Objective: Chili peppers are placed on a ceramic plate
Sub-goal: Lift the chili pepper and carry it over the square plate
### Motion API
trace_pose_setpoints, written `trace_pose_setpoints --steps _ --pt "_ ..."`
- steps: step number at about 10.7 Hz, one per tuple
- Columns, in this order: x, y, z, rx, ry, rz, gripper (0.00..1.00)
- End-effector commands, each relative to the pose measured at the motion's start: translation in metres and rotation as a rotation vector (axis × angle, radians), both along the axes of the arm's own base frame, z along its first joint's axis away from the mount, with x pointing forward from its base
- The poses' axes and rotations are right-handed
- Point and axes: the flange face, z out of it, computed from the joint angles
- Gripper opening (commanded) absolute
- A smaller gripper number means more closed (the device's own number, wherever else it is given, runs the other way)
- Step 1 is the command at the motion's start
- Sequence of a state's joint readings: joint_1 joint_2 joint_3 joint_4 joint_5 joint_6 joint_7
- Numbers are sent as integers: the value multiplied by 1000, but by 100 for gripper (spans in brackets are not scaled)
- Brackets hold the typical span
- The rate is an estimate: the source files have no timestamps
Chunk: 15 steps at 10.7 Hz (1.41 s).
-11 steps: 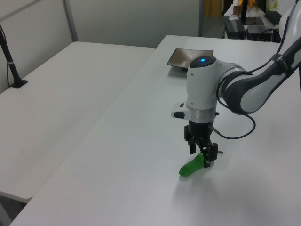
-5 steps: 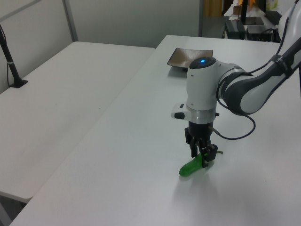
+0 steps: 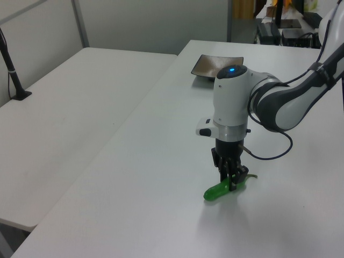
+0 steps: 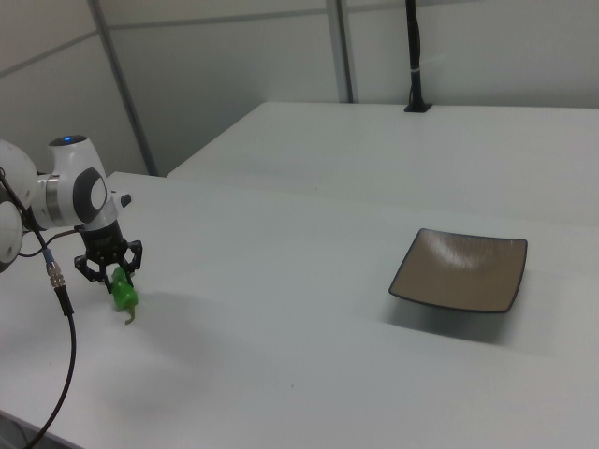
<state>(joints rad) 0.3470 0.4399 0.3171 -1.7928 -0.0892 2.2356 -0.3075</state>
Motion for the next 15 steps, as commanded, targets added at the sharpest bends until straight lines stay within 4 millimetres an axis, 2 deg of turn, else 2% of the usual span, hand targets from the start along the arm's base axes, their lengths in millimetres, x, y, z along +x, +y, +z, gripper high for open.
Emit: trace_pose_setpoints --steps 1,3,5,9,10,12,13,15 --pt "-5 1 3 -9 -20 2 0" --pt "-2 -5 24 -17 -27 -35 0" --pt "0 -18 55 -28 -44 -52 0" --pt "6 -72 133 -56 -66 -146 0" --pt "13 -93 158 -60 -64 -190 0" --pt "31 -141 197 -40 5 -304 0" --pt "43 -175 214 -38 22 -369 0" --pt "63 -230 229 -26 3 -474 0"
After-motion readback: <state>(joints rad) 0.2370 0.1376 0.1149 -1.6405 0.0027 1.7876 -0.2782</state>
